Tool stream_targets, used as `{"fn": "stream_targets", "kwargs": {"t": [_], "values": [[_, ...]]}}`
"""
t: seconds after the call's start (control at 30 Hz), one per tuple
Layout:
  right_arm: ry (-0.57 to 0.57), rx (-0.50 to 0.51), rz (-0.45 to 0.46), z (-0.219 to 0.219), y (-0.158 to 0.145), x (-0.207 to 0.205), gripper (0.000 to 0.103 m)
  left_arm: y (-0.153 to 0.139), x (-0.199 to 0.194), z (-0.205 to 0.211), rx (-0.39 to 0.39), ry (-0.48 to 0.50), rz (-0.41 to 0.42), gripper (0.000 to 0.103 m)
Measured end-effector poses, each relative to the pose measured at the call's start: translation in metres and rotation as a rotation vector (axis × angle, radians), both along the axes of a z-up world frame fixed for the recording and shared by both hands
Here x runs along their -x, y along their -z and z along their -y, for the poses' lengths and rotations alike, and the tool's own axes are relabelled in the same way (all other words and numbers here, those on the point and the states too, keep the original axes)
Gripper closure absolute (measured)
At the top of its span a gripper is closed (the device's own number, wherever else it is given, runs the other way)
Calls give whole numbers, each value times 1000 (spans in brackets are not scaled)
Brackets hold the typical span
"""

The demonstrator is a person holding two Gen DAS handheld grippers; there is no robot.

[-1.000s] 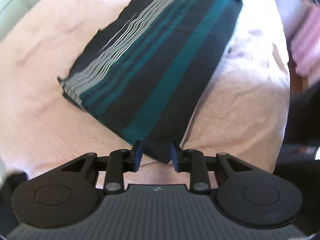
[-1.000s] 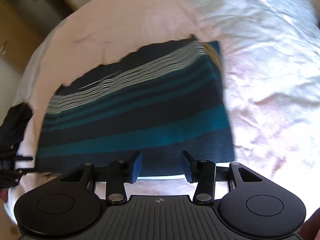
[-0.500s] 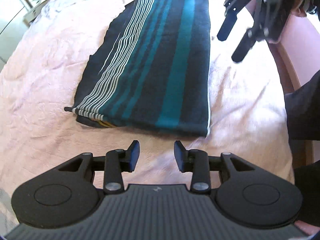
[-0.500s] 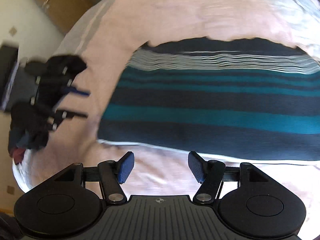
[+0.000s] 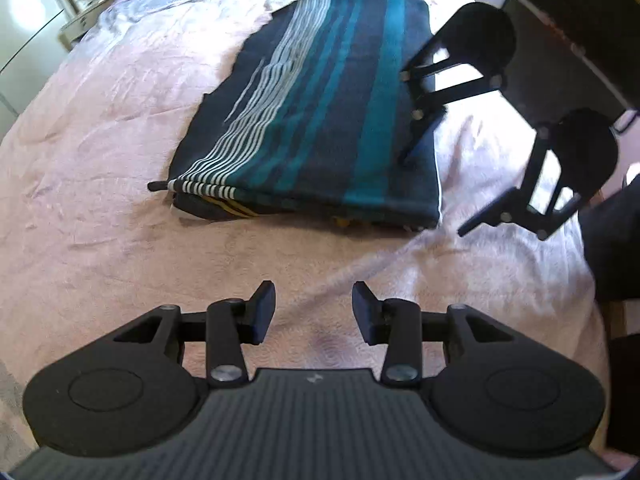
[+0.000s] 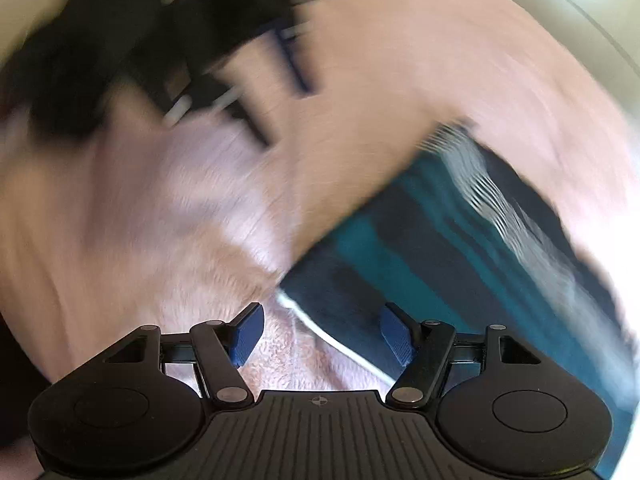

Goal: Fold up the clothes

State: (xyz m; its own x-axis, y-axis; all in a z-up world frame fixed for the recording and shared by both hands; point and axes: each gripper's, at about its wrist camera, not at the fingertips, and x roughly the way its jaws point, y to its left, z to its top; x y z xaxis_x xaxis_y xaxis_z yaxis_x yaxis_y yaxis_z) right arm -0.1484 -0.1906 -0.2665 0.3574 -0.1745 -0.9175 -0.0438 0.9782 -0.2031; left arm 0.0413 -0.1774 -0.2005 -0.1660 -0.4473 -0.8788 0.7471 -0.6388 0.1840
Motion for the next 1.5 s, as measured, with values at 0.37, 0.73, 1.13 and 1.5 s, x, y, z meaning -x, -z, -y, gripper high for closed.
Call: {"fn": "stream_targets", "kwargs": {"t": [0.37,0.73,1.13,1.5], "values": [[132,-117,154,44,-12,6,87,27,6,26,242,244,227,30],[302,-200,253,61,-60,27,87,105,19,68,549,712,509,26],[210,-28,197,25,-47,36,26,76,10,113,294,572,295,85],[83,183,178,7,14,9,37,57,5,112,208,494,197,85]]}}
